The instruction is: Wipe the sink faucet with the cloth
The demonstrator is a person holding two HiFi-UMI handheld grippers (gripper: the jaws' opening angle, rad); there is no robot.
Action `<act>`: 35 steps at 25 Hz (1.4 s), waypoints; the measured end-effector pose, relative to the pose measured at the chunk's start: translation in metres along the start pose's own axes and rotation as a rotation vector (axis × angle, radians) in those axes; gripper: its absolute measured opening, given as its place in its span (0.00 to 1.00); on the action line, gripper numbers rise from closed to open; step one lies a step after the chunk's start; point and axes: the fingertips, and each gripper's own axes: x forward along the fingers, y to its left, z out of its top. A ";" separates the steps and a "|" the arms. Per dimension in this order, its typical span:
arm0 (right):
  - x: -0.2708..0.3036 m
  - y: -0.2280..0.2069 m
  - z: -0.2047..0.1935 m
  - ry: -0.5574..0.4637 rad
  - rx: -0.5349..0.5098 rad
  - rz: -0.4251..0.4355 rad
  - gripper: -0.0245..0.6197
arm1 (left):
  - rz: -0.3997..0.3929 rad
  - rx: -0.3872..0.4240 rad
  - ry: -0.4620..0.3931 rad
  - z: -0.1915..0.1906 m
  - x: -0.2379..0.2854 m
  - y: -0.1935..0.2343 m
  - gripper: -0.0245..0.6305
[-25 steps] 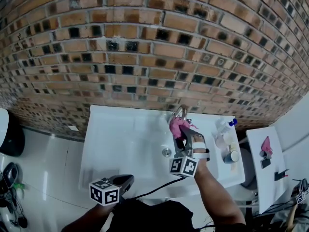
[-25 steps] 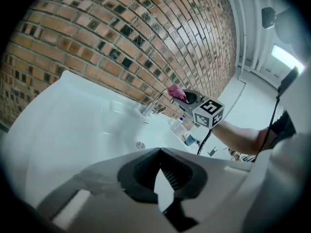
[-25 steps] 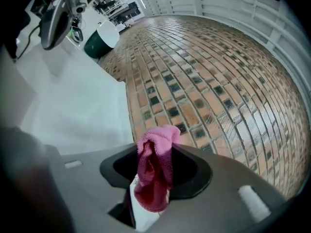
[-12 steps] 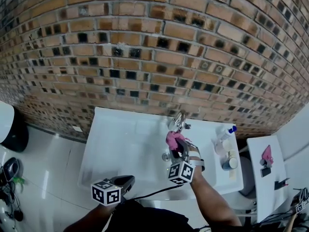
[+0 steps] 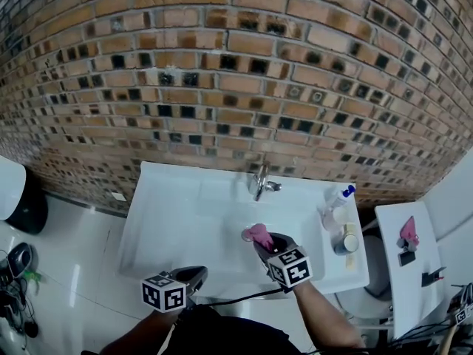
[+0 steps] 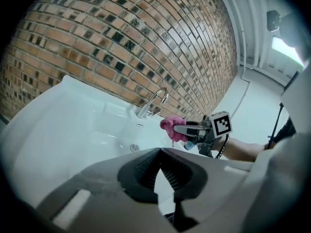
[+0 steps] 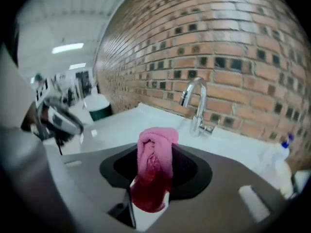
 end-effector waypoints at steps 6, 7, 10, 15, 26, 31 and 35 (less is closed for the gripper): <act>-0.080 0.000 -0.001 -0.253 0.569 0.211 0.30 | -0.016 0.035 -0.002 -0.003 0.014 -0.036 0.05; -0.093 -0.001 -0.003 -0.265 0.575 0.208 0.30 | -0.019 0.042 -0.003 -0.002 0.016 -0.042 0.05; -0.129 -0.004 -0.011 -0.288 0.534 0.169 0.30 | -0.017 0.062 -0.019 0.002 0.018 -0.056 0.05; -0.176 -0.010 -0.034 -0.317 0.479 0.103 0.30 | 0.008 0.080 -0.045 0.001 0.015 -0.072 0.05; -0.225 0.021 -0.085 -0.265 0.292 0.030 0.30 | 0.060 0.116 -0.037 -0.038 0.009 -0.102 0.05; -0.236 0.026 -0.102 -0.267 0.303 0.027 0.30 | 0.068 0.132 -0.044 -0.048 0.008 -0.112 0.05; -0.245 0.026 -0.111 -0.267 0.321 0.015 0.30 | 0.064 0.126 -0.049 -0.057 0.008 -0.120 0.05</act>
